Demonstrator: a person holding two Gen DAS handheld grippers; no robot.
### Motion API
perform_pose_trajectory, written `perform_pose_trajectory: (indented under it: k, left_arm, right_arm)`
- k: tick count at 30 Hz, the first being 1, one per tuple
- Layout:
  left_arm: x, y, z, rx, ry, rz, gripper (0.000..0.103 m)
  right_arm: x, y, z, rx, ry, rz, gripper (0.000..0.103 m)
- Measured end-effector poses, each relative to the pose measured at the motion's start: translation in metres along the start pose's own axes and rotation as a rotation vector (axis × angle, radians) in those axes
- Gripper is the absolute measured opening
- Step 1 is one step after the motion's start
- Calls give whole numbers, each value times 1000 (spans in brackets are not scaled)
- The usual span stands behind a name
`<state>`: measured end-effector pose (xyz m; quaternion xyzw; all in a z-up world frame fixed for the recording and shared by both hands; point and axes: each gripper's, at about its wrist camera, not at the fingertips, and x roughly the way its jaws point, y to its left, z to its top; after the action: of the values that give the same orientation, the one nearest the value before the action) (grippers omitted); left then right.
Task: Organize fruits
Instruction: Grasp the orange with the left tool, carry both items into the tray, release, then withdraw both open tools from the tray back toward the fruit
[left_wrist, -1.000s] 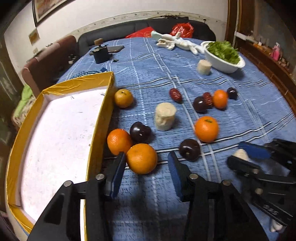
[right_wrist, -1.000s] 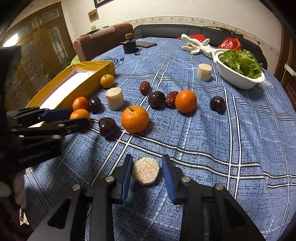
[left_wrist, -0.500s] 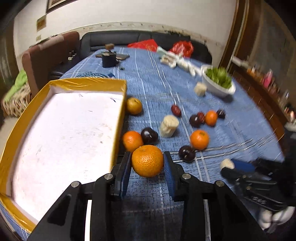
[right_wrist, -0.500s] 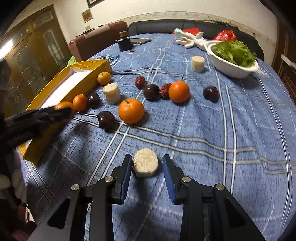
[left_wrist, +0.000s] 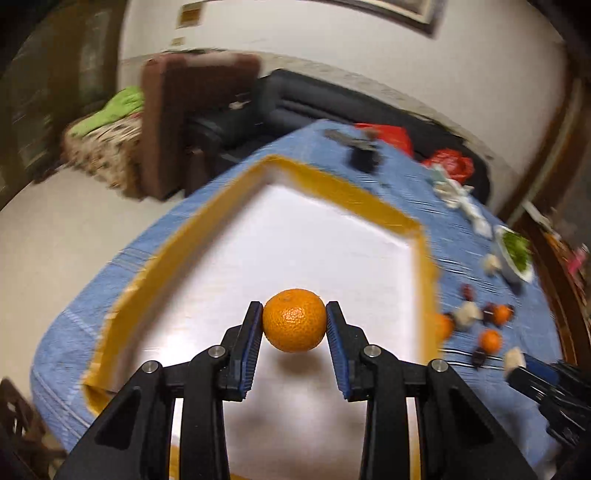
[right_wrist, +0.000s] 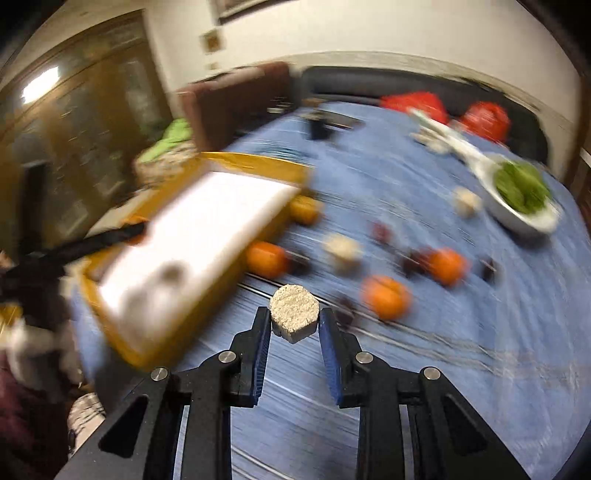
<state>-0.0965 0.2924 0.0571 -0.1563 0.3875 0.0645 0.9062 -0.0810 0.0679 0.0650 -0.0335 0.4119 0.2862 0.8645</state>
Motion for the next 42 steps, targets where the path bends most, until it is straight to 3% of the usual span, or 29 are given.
perform_pose_trajectory:
  k: [5, 9, 10, 11, 12, 16, 17, 21, 24, 31, 34, 35, 37, 40, 42]
  left_arm:
    - [4, 36, 3, -61, 18, 25, 34]
    - [0, 55, 4, -97, 27, 8, 35]
    - [-2, 58, 3, -103, 28, 2, 38]
    - [-5, 60, 2, -106, 23, -1, 48]
    - [-10, 62, 2, -107, 13, 4, 54]
    - [-29, 56, 0, -92, -32, 2, 57]
    - [-34, 52, 0, -88, -42, -1, 59]
    - [-62, 27, -3, -53, -87, -37, 59]
    - [-89, 3, 1, -24, -105, -120, 65]
    - [-170, -67, 50, 129, -198, -298, 68]
    - [-207, -102, 84, 207, -282, -310, 80]
    - [-217, -114, 94, 233, -311, -303, 88]
    - [-227, -132, 110, 273, -357, -284, 92]
    - [-215, -140, 114, 254, -363, -311, 94]
    - [-189, -139, 103, 223, -300, -341, 95]
  right_arm:
    - [53, 68, 22, -128, 59, 80, 30]
    - [86, 90, 26, -153, 109, 98, 30]
    - [92, 93, 27, -150, 113, 95, 30]
    - [97, 94, 28, -144, 116, 93, 31]
    - [100, 92, 28, -132, 121, 94, 35]
    - [93, 88, 26, -98, 92, 95, 52]
    - [86, 87, 27, -99, 80, 87, 53]
    - [39, 68, 28, -67, -15, 49, 53]
    - [-13, 41, 34, -14, -103, 19, 52]
    - [-184, -32, 95, 63, -360, -188, 52]
    - [-265, -53, 134, 86, -477, -282, 52]
    - [-284, -58, 144, 97, -502, -300, 52]
    - [-317, -70, 157, 140, -543, -315, 60]
    - [-315, -88, 143, 184, -537, -276, 71]
    - [-274, -100, 119, 200, -458, -243, 71]
